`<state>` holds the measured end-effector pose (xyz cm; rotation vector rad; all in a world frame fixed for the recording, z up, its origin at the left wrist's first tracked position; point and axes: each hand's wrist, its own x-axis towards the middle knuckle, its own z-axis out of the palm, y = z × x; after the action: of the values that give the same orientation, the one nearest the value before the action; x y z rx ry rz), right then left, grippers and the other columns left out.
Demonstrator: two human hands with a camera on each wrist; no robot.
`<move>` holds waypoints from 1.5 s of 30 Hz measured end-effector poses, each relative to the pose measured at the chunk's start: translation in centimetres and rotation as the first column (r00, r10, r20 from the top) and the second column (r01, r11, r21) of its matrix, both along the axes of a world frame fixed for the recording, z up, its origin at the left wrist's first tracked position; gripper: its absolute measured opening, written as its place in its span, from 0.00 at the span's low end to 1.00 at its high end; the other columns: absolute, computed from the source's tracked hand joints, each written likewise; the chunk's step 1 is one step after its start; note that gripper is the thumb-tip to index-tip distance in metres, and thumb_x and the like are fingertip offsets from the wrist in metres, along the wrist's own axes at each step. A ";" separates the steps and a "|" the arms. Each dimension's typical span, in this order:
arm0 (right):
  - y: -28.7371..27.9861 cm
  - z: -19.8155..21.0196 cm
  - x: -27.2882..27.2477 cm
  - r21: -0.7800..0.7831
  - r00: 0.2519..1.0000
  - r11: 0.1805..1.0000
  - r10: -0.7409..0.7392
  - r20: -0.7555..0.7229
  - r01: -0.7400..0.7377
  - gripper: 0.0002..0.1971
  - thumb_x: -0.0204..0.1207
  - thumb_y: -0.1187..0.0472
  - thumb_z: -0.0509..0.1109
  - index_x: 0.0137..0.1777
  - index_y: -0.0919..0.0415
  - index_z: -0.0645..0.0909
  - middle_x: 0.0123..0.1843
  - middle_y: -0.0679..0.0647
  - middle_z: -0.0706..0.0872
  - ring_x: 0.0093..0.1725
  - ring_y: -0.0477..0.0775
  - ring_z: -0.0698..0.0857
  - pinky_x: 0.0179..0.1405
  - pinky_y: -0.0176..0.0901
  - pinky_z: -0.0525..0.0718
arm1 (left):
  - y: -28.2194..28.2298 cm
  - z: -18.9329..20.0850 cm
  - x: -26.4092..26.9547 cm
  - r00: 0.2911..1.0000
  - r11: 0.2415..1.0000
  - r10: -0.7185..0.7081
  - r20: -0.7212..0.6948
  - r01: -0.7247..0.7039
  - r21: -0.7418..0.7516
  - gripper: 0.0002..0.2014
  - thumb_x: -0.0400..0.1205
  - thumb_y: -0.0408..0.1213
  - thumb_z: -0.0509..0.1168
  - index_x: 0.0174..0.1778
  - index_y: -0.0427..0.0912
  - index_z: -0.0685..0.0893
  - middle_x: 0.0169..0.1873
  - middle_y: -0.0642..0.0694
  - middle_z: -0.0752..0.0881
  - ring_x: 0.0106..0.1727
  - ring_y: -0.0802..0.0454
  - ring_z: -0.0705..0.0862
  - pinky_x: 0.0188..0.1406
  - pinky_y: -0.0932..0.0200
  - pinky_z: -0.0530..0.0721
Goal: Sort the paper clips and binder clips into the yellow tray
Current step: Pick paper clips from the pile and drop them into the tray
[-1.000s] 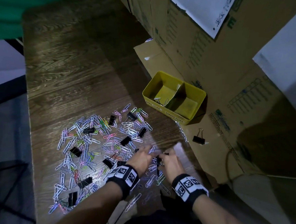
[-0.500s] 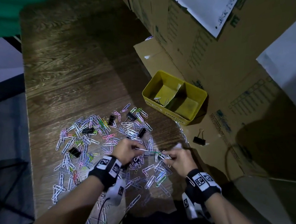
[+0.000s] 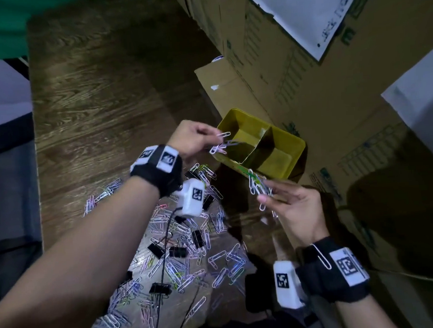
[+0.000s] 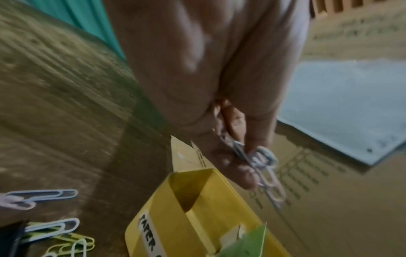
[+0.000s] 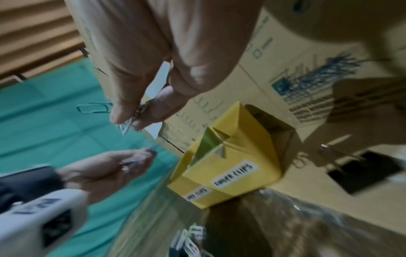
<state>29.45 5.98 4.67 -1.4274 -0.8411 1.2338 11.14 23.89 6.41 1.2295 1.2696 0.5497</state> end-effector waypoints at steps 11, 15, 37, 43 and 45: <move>9.1 1.9 -0.6 0.108 0.996 0.994 -0.015 0.088 0.006 0.19 0.64 0.75 0.78 0.53 0.58 0.86 0.48 0.46 0.88 0.45 0.34 0.87 0.48 0.29 0.83 | 2.7 -4.5 4.1 0.798 0.966 -0.171 -0.577 0.252 0.062 0.12 0.76 0.39 0.67 0.52 0.38 0.86 0.47 0.37 0.88 0.50 0.40 0.86 0.44 0.59 0.80; 12.5 0.2 -0.2 0.019 0.982 1.000 -0.010 0.190 0.007 0.20 0.65 0.74 0.78 0.57 0.61 0.86 0.45 0.52 0.89 0.35 0.33 0.86 0.42 0.28 0.84 | 0.0 -2.6 2.6 0.880 0.943 -0.087 -0.467 0.224 0.247 0.11 0.77 0.34 0.65 0.52 0.48 0.88 0.46 0.47 0.89 0.48 0.52 0.86 0.50 0.66 0.79; 9.4 -1.3 -3.0 -0.003 0.745 0.914 0.333 0.578 -0.406 0.09 0.73 0.61 0.74 0.53 0.56 0.88 0.52 0.52 0.89 0.49 0.48 0.87 0.53 0.43 0.86 | -18.1 -7.2 -10.2 0.441 0.566 -0.601 -0.667 0.824 0.034 0.08 0.76 0.32 0.58 0.43 0.43 0.82 0.43 0.47 0.84 0.43 0.49 0.83 0.41 0.56 0.82; 1.3 -5.5 -3.2 -0.501 0.442 0.521 0.853 0.276 -0.691 0.05 0.72 0.53 0.75 0.46 0.51 0.88 0.43 0.40 0.90 0.47 0.44 0.86 0.60 0.49 0.81 | -23.8 -8.5 -9.8 0.292 0.294 -0.942 0.166 0.956 -0.015 0.24 0.78 0.49 0.65 0.27 0.30 0.79 0.17 0.31 0.80 0.20 0.47 0.78 0.12 0.60 0.75; -1.1 -7.4 -3.6 -0.583 0.297 0.342 0.939 0.175 -0.737 0.05 0.71 0.57 0.76 0.45 0.55 0.89 0.41 0.42 0.91 0.42 0.43 0.86 0.58 0.47 0.82 | -24.1 -9.4 -9.8 0.446 0.405 -0.818 0.363 0.895 -0.186 0.38 0.76 0.60 0.63 0.25 0.20 0.77 0.16 0.26 0.77 0.16 0.41 0.73 0.08 0.54 0.69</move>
<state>25.88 4.86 -2.68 -1.6818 -2.0477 1.9801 1.31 -0.16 -3.02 1.2780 0.3451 -0.3319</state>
